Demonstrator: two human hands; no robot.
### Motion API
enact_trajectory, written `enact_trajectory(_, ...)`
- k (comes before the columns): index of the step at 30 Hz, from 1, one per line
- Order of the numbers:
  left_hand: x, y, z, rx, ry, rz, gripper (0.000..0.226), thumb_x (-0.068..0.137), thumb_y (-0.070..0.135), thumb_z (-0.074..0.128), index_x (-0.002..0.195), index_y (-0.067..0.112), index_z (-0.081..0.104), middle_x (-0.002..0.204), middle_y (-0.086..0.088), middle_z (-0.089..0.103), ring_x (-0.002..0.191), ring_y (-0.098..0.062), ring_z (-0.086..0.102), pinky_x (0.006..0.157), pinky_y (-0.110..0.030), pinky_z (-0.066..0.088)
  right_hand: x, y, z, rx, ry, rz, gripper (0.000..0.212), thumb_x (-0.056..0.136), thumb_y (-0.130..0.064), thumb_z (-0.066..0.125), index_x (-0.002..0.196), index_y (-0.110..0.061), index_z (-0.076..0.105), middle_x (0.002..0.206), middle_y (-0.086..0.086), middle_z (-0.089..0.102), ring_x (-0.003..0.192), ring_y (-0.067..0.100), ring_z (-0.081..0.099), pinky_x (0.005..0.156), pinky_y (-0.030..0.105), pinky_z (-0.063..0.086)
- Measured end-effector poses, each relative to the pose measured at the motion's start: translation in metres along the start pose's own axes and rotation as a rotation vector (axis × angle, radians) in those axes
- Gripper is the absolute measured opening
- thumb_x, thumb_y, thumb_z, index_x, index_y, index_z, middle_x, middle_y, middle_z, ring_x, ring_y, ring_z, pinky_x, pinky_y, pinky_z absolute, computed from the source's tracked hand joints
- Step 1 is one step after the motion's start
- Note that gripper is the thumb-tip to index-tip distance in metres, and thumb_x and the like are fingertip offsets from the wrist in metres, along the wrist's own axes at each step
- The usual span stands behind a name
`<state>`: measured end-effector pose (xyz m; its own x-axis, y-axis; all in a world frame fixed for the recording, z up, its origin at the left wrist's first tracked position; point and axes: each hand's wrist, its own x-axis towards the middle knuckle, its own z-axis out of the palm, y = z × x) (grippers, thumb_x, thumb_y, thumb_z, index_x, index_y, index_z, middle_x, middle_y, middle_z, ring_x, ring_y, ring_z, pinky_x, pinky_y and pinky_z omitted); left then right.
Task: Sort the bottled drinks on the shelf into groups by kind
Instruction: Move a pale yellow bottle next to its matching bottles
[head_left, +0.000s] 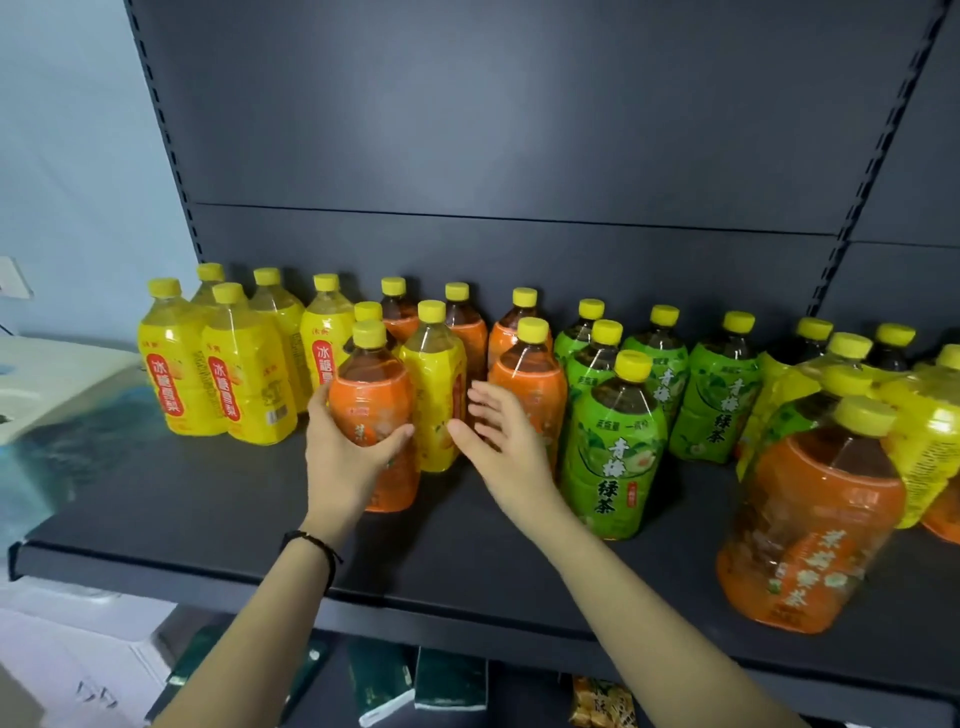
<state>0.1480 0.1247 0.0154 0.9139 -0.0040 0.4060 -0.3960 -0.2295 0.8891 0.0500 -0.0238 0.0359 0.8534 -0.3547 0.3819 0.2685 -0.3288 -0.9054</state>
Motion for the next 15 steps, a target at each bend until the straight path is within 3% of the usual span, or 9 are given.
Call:
enact_trajectory(6,0.008,-0.016,-0.027,-0.027,0.028,0.012,0.101,0.060,0.029,0.089,0.142,0.021,0.030,0.138,-0.005,0.046,0.122,-0.019,0.046,0.098,-0.033,0.041,0.069,0.014,0.049,-0.100,0.031,0.159,0.093,0.084,-0.042,0.068,0.152,-0.024,0.008,0.159,0.000,0.019,0.144,0.020,0.023,0.116,0.043,0.027)
enact_trajectory(8,0.013,-0.025,-0.040,-0.042,0.061,0.004,0.103,0.057,0.031,0.090,0.141,0.022,0.030,0.137,-0.006,0.045,0.123,-0.022,0.048,0.101,-0.039,0.043,0.082,0.021,0.057,-0.085,0.048,0.185,0.105,0.079,-0.043,0.073,0.152,-0.027,0.000,0.159,0.000,0.015,0.145,0.021,0.021,0.117,0.043,0.026)
enact_trajectory(10,0.020,-0.031,-0.053,-0.044,0.066,-0.018,0.106,0.054,0.035,0.089,0.140,0.021,0.029,0.138,-0.008,0.044,0.124,-0.024,0.048,0.101,-0.043,0.044,0.088,0.029,0.064,-0.045,0.058,0.197,0.111,0.073,-0.041,0.079,0.150,-0.031,0.000,0.156,-0.001,0.019,0.141,0.021,0.026,0.115,0.042,0.030)
enact_trajectory(15,0.038,-0.038,-0.068,-0.051,0.009,-0.034,0.103,0.058,0.026,0.090,0.140,0.019,0.028,0.136,-0.009,0.045,0.118,-0.021,0.050,0.090,-0.032,0.043,0.092,0.040,0.073,-0.026,0.244,0.125,0.101,0.062,-0.034,0.087,0.139,-0.035,0.021,0.140,-0.001,0.038,0.127,0.020,0.043,0.105,0.042,0.042)
